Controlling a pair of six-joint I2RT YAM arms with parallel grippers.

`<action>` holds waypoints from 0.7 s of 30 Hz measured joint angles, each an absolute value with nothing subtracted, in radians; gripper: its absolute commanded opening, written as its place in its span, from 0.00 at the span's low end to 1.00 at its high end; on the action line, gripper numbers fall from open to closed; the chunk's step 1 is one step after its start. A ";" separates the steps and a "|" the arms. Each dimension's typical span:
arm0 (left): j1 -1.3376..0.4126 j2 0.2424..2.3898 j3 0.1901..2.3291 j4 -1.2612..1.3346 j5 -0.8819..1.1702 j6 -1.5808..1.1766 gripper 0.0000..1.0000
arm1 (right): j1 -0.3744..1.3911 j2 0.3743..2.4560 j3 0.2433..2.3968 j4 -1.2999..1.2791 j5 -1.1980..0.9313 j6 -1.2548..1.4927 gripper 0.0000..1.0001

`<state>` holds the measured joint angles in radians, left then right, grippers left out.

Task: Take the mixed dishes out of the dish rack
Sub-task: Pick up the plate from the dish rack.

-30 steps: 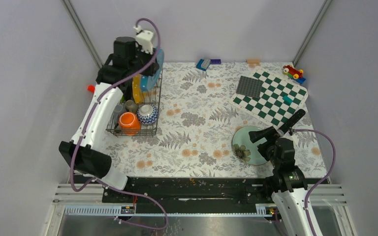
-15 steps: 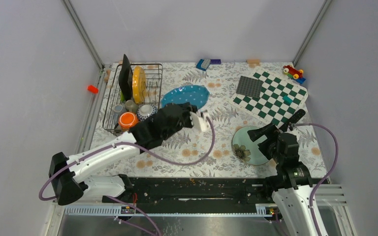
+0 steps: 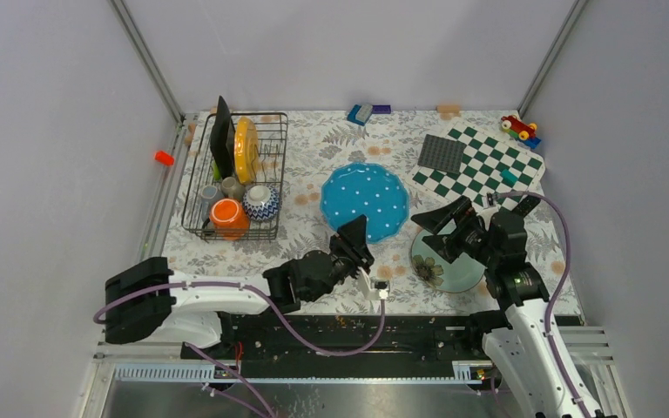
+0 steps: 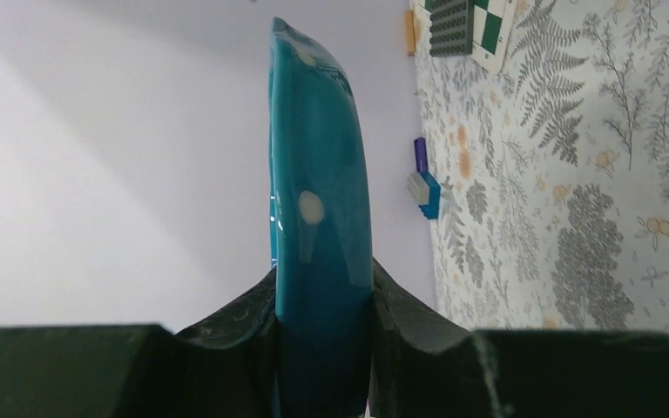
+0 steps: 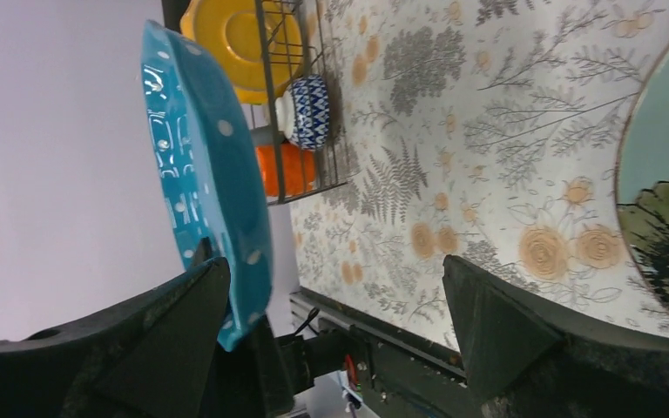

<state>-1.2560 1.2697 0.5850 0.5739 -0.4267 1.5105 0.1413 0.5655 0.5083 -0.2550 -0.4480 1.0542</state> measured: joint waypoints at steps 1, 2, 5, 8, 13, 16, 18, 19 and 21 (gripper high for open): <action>-1.262 1.289 0.582 0.607 -0.428 1.527 0.00 | 0.141 0.572 0.508 -0.244 -0.461 1.062 0.99; -1.266 1.306 0.580 0.637 -0.429 1.542 0.00 | 0.141 0.579 0.508 -0.222 -0.480 1.079 0.99; -1.281 1.351 0.575 0.730 -0.443 1.576 0.00 | 0.142 0.571 0.508 -0.171 -0.500 1.106 0.95; -1.296 1.383 0.573 0.796 -0.462 1.601 0.00 | 0.143 0.567 0.508 -0.141 -0.514 1.118 0.93; -1.320 1.412 0.569 0.846 -0.482 1.621 0.00 | 0.149 0.585 0.508 -0.128 -0.518 1.116 0.91; -1.336 1.424 0.567 0.849 -0.488 1.625 0.00 | 0.154 0.596 0.508 -0.128 -0.517 1.110 0.88; -1.345 1.434 0.567 0.849 -0.493 1.628 0.00 | 0.157 0.604 0.508 -0.131 -0.514 1.101 0.85; -1.349 1.439 0.567 0.850 -0.494 1.630 0.00 | 0.160 0.608 0.508 -0.133 -0.512 1.095 0.83; -1.359 1.455 0.566 0.857 -0.496 1.634 0.00 | 0.167 0.617 0.508 -0.146 -0.492 1.083 0.77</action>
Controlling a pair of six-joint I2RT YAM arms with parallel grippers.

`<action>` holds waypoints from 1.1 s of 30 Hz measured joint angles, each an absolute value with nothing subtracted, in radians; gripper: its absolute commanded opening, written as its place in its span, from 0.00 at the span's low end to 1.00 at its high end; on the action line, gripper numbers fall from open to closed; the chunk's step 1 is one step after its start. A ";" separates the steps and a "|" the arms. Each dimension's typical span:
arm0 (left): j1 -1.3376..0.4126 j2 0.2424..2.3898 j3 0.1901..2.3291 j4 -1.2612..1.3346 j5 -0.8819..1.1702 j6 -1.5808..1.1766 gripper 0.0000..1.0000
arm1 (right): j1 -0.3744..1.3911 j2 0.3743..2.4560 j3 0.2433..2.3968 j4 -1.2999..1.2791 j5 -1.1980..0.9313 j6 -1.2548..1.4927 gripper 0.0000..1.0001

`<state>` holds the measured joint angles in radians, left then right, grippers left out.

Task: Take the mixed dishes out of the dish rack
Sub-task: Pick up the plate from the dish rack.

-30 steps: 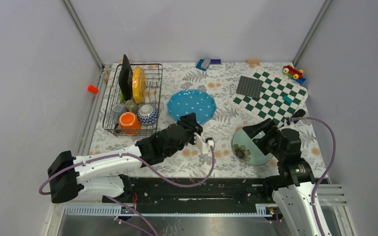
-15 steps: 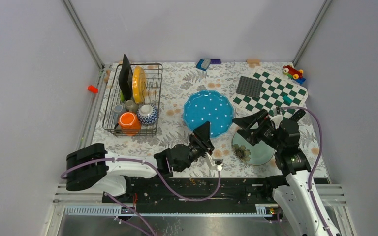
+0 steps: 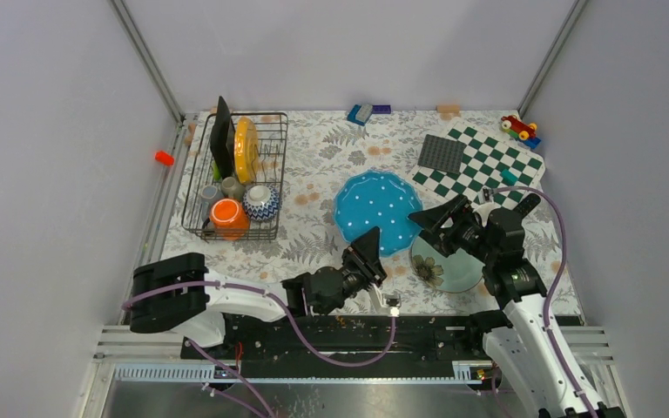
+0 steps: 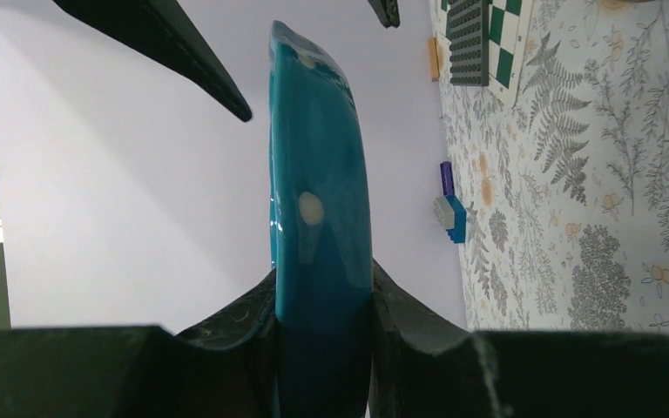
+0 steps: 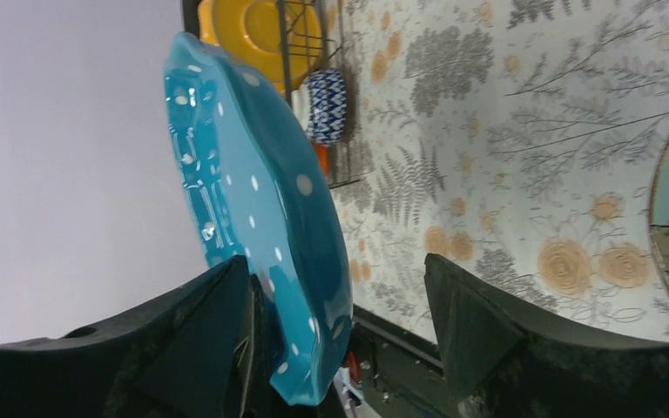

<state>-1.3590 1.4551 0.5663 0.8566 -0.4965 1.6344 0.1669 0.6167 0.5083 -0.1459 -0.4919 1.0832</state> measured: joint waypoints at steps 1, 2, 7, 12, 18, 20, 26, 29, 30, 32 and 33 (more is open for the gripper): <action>-1.363 1.462 0.566 0.861 -0.498 1.637 0.00 | 0.173 0.620 0.508 -0.151 -0.481 1.076 0.74; -1.366 1.468 0.566 0.863 -0.500 1.638 0.00 | 0.183 0.626 0.508 -0.155 -0.461 1.068 0.69; -1.377 1.505 0.566 0.870 -0.506 1.645 0.00 | 0.224 0.635 0.508 -0.184 -0.381 1.040 0.36; -1.382 1.532 0.566 0.878 -0.513 1.645 0.00 | 0.234 0.636 0.506 -0.202 -0.339 1.039 0.31; -1.389 1.549 0.566 0.883 -0.533 1.644 0.00 | 0.243 0.682 0.506 -0.195 -0.338 1.037 0.30; -1.392 1.556 0.566 0.882 -0.541 1.644 0.00 | 0.249 0.699 0.506 -0.190 -0.334 1.037 0.32; -1.403 1.560 0.566 0.886 -0.555 1.633 0.00 | 0.271 0.724 0.494 -0.144 -0.348 1.045 0.43; -1.407 1.560 0.568 0.891 -0.556 1.613 0.00 | 0.279 0.722 0.474 -0.109 -0.365 1.053 0.42; -1.408 1.561 0.569 0.891 -0.558 1.604 0.00 | 0.280 0.719 0.465 -0.097 -0.369 1.055 0.41; -1.409 1.561 0.569 0.891 -0.557 1.591 0.00 | 0.280 0.711 0.456 -0.086 -0.377 1.057 0.41; -1.409 1.561 0.570 0.892 -0.558 1.588 0.00 | 0.281 0.705 0.449 -0.077 -0.379 1.059 0.41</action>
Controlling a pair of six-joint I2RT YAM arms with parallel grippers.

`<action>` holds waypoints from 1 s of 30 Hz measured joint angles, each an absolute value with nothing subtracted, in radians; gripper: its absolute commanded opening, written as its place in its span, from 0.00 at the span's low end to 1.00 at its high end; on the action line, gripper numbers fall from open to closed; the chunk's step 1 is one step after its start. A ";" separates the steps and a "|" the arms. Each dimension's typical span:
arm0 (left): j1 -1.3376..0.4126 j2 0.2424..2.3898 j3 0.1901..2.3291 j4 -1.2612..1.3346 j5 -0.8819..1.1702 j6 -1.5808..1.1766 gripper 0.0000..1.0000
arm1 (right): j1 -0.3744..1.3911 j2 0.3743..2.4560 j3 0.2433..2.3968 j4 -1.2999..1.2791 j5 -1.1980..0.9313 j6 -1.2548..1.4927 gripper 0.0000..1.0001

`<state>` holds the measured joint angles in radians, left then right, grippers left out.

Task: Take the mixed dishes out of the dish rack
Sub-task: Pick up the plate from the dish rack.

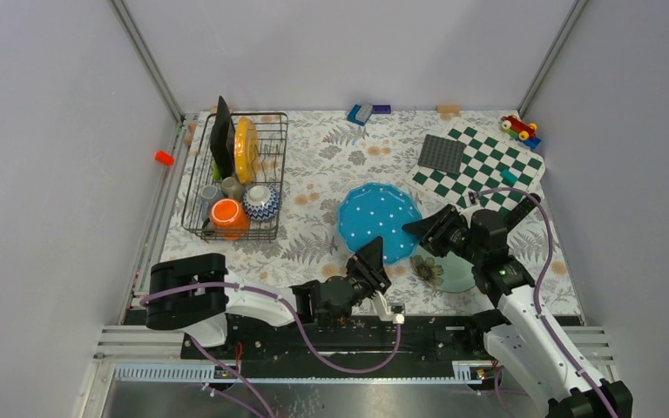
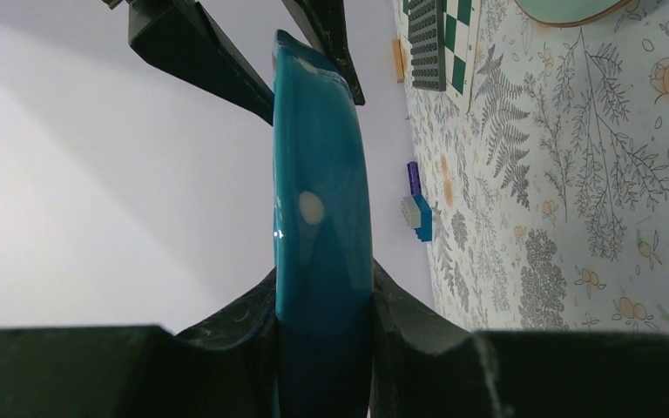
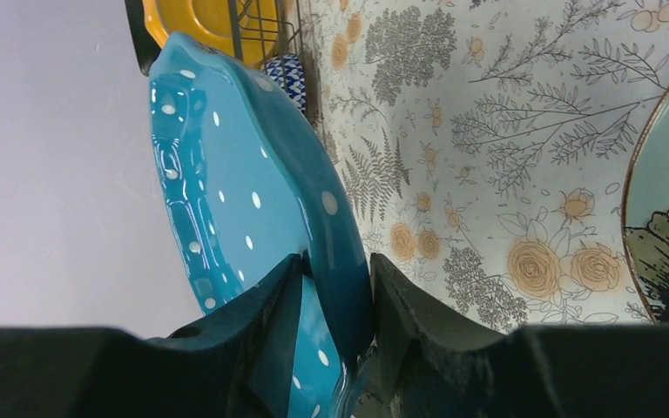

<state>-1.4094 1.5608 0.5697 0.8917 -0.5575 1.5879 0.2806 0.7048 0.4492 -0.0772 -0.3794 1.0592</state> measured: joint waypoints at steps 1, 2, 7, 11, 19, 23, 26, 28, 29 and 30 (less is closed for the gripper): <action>-1.411 1.561 0.570 0.893 -0.557 1.583 0.00 | 0.281 0.699 0.445 -0.070 -0.382 1.061 0.41; -1.411 1.561 0.570 0.897 -0.557 1.579 0.00 | 0.281 0.694 0.441 -0.064 -0.385 1.064 0.41; -1.415 1.587 0.572 0.976 -0.556 1.560 0.00 | 0.281 0.679 0.417 0.007 -0.420 1.099 0.38; -1.418 1.610 0.572 1.046 -0.558 1.542 0.00 | 0.281 0.667 0.392 0.078 -0.434 1.135 0.27; -1.426 1.619 0.591 1.143 -0.557 1.564 0.98 | 0.281 0.610 0.345 0.107 -0.423 1.199 0.00; -1.430 1.619 0.600 1.161 -0.553 1.562 0.99 | 0.282 0.565 0.292 0.117 -0.400 1.256 0.00; -1.433 1.620 0.600 1.179 -0.548 1.563 0.99 | 0.284 0.535 0.289 0.116 -0.382 1.267 0.00; -1.433 1.619 0.602 1.192 -0.548 1.557 0.99 | 0.286 0.517 0.289 0.114 -0.365 1.274 0.00; -1.433 1.618 0.606 1.190 -0.551 1.547 0.99 | 0.288 0.508 0.289 0.111 -0.354 1.274 0.00; -1.433 1.615 0.612 1.177 -0.555 1.530 0.99 | 0.288 0.500 0.289 0.108 -0.344 1.277 0.00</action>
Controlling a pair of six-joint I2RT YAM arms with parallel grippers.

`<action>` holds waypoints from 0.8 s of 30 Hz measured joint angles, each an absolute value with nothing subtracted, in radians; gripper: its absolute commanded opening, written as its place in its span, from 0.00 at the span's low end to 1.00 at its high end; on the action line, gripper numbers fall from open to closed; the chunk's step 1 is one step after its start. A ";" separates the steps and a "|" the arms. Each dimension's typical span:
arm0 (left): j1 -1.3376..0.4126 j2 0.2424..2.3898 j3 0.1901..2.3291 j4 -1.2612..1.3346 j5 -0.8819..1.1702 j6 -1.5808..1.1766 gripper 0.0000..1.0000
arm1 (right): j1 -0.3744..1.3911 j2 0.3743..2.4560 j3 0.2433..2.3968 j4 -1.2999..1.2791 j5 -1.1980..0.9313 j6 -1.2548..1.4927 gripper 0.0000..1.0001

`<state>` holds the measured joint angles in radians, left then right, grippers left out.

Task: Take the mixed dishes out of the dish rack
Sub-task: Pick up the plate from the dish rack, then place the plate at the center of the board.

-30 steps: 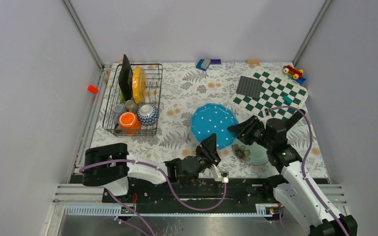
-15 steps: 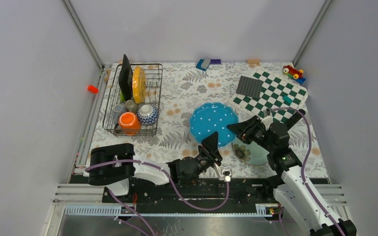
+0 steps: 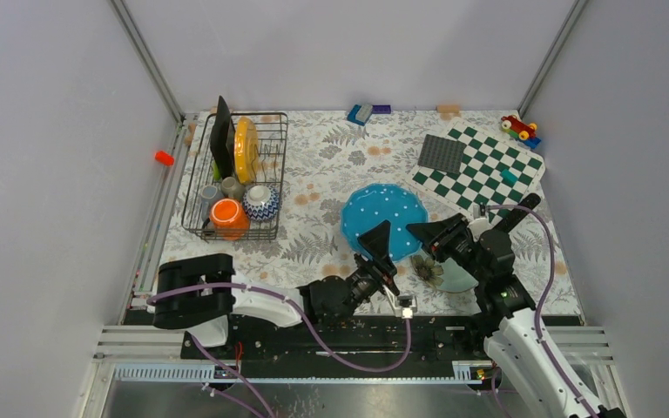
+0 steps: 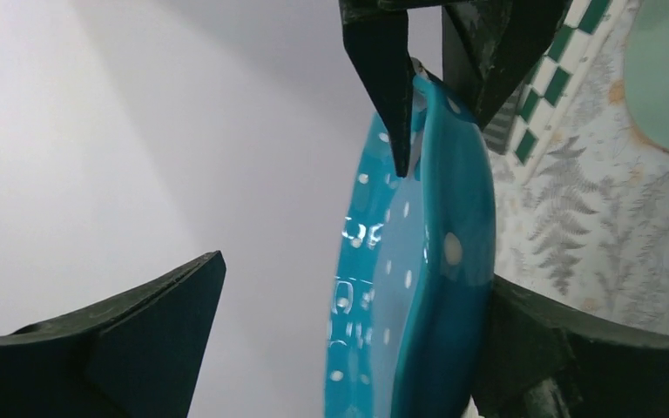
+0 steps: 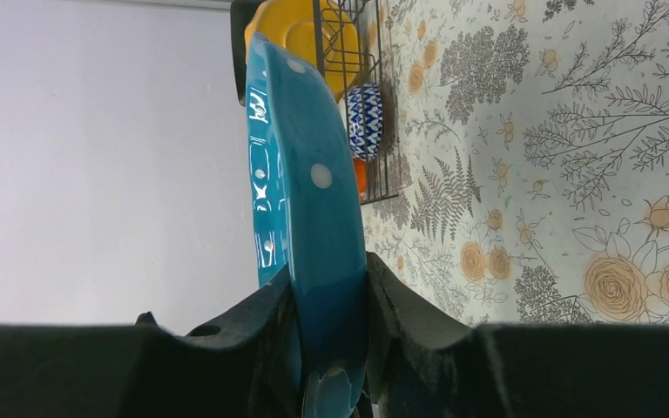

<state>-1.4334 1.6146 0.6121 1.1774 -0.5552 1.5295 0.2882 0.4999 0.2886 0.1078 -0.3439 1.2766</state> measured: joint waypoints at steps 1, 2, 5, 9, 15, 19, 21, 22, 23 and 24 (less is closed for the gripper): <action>-1.433 1.607 0.621 1.149 -0.561 1.504 0.99 | 0.289 0.493 0.289 0.103 -0.334 1.277 0.00; -1.433 1.587 0.635 1.089 -0.565 1.461 0.99 | 0.289 0.487 0.289 0.099 -0.326 1.280 0.00; -1.433 1.465 0.689 0.775 -0.523 1.275 0.99 | 0.294 0.474 0.289 0.093 -0.289 1.284 0.00; -1.436 1.256 0.800 0.320 -0.290 1.025 0.99 | 0.297 0.474 0.287 0.118 -0.216 1.289 0.00; -1.453 1.037 0.961 0.076 0.023 0.777 0.99 | 0.294 0.528 0.262 0.138 -0.088 1.276 0.00; -1.452 1.034 0.969 0.142 0.057 0.615 0.99 | 0.294 0.505 0.238 0.134 -0.041 1.260 0.00; -1.453 1.070 0.972 0.201 -0.002 0.519 0.99 | 0.294 0.455 0.210 0.113 -0.009 1.254 0.00; -1.453 1.092 0.982 0.224 -0.043 0.480 0.99 | 0.294 0.421 0.202 0.081 0.013 1.246 0.00; -1.452 1.116 0.997 0.244 -0.091 0.441 0.99 | 0.294 0.387 0.199 0.039 0.036 1.232 0.00; -1.451 1.144 1.022 0.257 -0.155 0.397 0.99 | 0.294 0.357 0.199 0.005 0.054 1.219 0.00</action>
